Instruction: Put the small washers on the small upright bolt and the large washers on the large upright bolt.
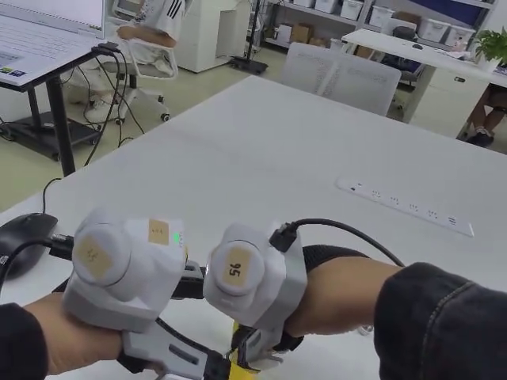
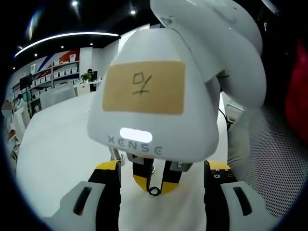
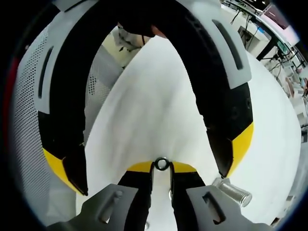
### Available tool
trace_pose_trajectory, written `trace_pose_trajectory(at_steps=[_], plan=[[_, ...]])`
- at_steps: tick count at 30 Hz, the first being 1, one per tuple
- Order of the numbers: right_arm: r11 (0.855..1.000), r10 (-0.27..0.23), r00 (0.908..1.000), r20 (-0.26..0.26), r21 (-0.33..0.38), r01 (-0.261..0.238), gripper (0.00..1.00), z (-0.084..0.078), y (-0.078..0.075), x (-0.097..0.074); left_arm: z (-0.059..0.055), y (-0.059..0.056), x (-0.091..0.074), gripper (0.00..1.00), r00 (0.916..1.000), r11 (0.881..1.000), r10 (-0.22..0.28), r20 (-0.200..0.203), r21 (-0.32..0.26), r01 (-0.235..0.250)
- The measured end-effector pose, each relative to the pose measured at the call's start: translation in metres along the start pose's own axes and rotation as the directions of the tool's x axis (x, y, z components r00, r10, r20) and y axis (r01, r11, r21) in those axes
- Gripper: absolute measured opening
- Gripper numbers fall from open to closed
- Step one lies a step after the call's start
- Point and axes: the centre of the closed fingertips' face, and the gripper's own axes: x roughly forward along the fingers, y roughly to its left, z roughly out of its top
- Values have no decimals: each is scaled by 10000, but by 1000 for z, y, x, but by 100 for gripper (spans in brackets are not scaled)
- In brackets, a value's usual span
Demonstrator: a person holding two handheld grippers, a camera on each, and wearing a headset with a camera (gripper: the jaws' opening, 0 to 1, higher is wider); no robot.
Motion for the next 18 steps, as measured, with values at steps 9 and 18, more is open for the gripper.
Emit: trace_pose_trajectory(at_steps=[9, 18], plan=[[10000, -49, 10000, 0, -29, 49, 15, -1, 1, 0, 0, -2, 0, 69, 10000, 10000, -17, 19, 14, 17], [10000, -80, 10000, -12, -18, 80, 14, -1, 1, 0, 0, -1, 0, 69, 10000, 10000, -8, 5, 33, 8]])
